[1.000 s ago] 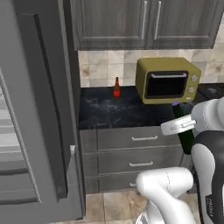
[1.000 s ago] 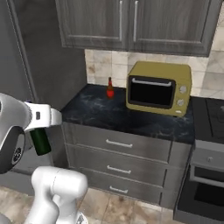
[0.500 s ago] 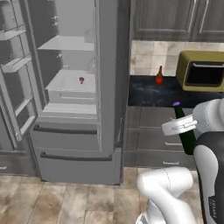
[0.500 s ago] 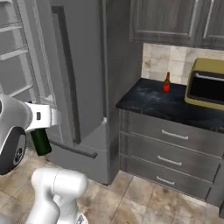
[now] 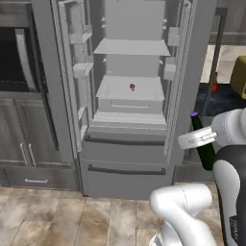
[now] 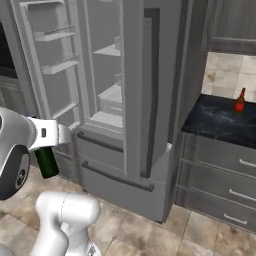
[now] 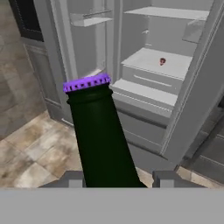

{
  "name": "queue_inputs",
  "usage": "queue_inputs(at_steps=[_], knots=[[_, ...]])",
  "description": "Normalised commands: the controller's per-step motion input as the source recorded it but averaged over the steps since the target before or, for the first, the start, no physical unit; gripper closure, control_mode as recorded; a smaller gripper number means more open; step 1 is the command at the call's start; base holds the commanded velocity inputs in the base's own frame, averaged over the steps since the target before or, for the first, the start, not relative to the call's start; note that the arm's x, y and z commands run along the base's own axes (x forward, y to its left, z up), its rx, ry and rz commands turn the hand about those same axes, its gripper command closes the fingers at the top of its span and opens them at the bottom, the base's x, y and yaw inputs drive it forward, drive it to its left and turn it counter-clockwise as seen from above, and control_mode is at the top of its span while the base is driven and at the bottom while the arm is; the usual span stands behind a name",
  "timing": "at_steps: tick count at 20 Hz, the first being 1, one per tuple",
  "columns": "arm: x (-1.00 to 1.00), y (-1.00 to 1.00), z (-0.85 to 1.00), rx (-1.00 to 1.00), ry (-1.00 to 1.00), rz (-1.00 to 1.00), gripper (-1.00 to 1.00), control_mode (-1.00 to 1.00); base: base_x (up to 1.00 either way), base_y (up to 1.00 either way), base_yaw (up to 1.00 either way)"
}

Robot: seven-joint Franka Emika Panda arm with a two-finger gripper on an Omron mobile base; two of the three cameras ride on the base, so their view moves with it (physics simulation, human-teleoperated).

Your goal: Place the beers on the top shelf of the fridge to keep them out of children's reach, and place the mushroom on lower shelves for easy access.

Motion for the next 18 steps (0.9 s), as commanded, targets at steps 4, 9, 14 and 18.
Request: queue_inputs(at_steps=[4,9,14,18], knots=[[0.0,0.0,0.0,0.0,0.0,0.0,1.0,1.0,0.12,0.82,-0.34],[0.0,0.0,0.0,0.0,0.0,0.0,1.0,1.0,0.24,0.56,-0.41],[0.0,0.0,0.0,0.0,0.0,0.0,1.0,1.0,0.29,0.37,-0.48],[0.0,0.0,0.0,0.0,0.0,0.0,1.0,1.0,0.32,0.53,-0.42]])
